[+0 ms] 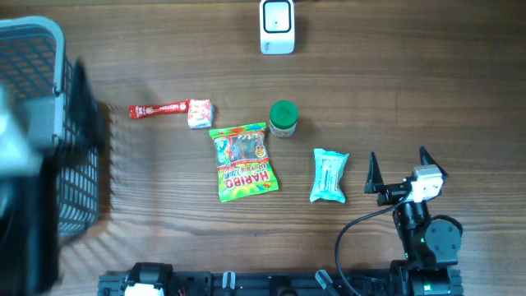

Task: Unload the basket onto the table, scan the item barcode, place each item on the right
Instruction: 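Lift the red-white packet out and place it near the Nescafé stick, then move the right gripper to the green-lidded jar and grasp it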

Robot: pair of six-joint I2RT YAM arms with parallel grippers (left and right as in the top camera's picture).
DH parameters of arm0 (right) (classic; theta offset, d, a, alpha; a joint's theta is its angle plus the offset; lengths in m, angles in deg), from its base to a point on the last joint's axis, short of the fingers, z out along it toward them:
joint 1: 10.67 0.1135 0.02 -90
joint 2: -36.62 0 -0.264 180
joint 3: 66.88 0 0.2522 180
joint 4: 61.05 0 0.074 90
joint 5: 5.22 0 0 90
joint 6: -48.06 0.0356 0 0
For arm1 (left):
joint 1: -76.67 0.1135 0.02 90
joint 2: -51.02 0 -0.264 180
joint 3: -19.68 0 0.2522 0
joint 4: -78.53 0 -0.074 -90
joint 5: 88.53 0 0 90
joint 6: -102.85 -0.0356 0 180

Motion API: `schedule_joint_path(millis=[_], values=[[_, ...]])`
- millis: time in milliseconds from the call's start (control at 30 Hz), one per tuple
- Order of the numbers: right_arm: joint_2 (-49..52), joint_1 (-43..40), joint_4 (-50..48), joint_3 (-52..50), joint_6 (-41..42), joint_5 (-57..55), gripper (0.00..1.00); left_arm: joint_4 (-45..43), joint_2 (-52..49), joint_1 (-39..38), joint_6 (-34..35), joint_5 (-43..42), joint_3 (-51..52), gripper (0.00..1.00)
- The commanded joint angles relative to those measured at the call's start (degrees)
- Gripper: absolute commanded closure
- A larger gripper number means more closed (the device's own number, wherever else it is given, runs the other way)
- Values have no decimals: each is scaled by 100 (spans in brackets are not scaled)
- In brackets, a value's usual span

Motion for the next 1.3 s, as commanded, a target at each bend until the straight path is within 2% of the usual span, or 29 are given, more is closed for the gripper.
schedule_joint_path(millis=[0,67,400,700,867,967,1133,1233,1267], values=[[-35,11,-11,-7,-59,-59,0,-275,688,385,341,-911,-39,0],[-35,11,-11,-7,-59,-59,0,-415,992,391,603,-909,-103,0],[-35,11,-11,-7,-59,-59,0,-227,2844,625,592,-717,-122,0],[-35,11,-11,-7,-61,-59,0,-221,3261,625,511,-778,-118,0],[-35,11,-11,-7,-59,-59,0,-109,3853,625,511,-922,-111,0],[-35,11,-11,-7,-61,-59,0,-122,4201,625,249,-887,-114,0],[-35,11,-109,-7,-72,-59,0,-273,4212,621,271,-841,-114,0],[-20,11,-44,-7,245,286,0,-42,4212,610,343,-610,-111,0],[37,11,-107,-4,1075,450,0,247,4212,610,603,-619,-33,0]])
